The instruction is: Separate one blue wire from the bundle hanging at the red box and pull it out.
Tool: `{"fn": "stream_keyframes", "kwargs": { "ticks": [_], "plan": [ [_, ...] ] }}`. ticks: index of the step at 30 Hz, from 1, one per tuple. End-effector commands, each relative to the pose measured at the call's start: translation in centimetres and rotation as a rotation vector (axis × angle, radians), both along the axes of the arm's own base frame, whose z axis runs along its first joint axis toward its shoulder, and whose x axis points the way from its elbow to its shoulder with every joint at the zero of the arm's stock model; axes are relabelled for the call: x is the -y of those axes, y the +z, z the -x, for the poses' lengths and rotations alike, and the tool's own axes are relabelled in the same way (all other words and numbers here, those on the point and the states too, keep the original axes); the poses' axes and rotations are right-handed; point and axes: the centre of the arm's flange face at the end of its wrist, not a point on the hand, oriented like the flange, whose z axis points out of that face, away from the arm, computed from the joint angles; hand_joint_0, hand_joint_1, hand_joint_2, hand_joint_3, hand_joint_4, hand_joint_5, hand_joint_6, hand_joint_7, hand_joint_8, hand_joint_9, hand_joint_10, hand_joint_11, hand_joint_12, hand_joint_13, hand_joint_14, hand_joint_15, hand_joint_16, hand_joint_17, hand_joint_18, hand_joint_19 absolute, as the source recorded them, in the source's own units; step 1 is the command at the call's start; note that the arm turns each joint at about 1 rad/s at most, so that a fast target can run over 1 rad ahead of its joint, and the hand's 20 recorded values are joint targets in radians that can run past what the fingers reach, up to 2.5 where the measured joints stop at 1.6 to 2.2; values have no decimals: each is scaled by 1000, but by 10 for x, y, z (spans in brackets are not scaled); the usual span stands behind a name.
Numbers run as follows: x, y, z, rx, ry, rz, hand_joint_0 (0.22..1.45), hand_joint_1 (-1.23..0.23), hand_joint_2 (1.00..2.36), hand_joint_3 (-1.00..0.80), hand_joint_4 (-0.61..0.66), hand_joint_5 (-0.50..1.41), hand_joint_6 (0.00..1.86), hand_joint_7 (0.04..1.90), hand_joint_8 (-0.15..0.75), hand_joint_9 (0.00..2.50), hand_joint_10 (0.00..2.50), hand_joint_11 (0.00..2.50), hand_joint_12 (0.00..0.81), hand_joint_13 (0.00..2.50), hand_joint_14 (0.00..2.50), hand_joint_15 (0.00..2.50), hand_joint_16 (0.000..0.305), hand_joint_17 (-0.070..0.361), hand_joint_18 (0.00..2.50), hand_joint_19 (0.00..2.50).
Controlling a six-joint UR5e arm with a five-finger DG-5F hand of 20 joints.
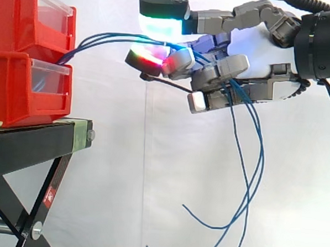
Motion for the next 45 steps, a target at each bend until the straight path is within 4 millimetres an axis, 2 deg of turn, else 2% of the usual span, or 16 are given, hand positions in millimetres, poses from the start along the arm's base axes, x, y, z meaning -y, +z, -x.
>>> {"fn": "stream_keyframes", "kwargs": {
  "ticks": [1,8,16,24,32,37,45],
  "plan": [
    [0,0,0,0,0,0,780,-888,1025,-227,124,-263,826,1099,287,577,506,1804,341,798,2500,968,44,100,784,1307],
    [0,0,0,0,0,1,659,-795,1017,-307,146,-240,807,1096,301,683,522,1792,338,840,2500,910,44,100,827,1258],
    [1,-2,3,-50,2,58,601,-659,1012,-366,174,-204,772,1132,297,831,461,1818,341,910,2500,924,44,100,857,1256],
    [1,-2,3,-109,7,177,567,-635,1004,-452,186,-200,759,1161,307,852,445,1827,342,920,2500,906,46,102,864,1252],
    [1,-2,3,-112,7,188,526,-639,1000,-500,216,-201,755,1149,327,850,490,1805,360,930,2500,894,49,109,884,1240],
    [1,-2,3,-112,8,188,578,-676,1000,-500,205,-199,757,1145,313,857,433,1831,343,927,2500,918,46,103,866,1250],
    [0,-2,2,-102,8,182,579,-641,1001,-487,201,-198,758,1146,321,869,456,1822,345,937,2500,919,45,101,875,1255]
  ]
}}
